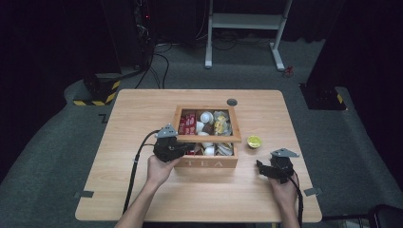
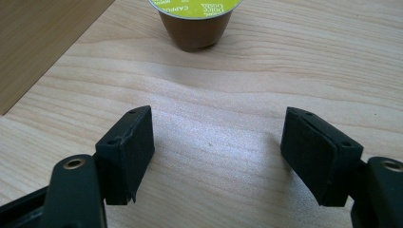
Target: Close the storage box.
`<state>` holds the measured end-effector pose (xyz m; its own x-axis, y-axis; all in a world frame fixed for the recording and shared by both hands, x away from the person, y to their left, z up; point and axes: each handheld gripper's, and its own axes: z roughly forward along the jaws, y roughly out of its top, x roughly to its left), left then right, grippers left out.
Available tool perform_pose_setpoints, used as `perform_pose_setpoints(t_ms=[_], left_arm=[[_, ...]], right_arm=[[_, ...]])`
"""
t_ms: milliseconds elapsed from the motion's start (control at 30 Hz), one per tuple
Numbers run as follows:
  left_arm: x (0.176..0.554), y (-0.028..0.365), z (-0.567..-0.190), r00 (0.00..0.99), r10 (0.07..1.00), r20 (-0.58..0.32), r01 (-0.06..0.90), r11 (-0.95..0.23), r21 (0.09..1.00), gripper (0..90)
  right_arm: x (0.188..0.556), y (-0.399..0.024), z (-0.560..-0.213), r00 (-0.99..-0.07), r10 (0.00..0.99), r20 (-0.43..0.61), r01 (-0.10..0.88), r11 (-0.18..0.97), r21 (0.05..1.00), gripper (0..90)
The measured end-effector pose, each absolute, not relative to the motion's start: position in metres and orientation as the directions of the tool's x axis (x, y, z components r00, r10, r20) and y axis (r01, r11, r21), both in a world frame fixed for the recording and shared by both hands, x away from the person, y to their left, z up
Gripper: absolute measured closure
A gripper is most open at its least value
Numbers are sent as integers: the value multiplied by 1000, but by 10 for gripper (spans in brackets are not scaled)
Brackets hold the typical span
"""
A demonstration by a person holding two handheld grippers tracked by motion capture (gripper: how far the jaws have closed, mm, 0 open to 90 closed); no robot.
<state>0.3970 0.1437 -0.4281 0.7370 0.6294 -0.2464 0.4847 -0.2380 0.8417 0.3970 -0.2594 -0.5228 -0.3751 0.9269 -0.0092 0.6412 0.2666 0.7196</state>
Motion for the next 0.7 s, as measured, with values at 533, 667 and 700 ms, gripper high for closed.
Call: perform_pose_setpoints(t_ms=[533,667,700], left_arm=[[392,145,-448,733,609,-304,528,-226,819,900],[391,145,-453,732,613,-297,532,-242,811,900],[390,145,-455,734,613,-292,530,-249,811,900]], right_arm=[[397,-260,-523,-377,926,-10,640,268,720,266],[397,-259,-523,-375,927,-9,641,266,719,265],[397,-259,-523,-376,927,-9,641,267,719,265]])
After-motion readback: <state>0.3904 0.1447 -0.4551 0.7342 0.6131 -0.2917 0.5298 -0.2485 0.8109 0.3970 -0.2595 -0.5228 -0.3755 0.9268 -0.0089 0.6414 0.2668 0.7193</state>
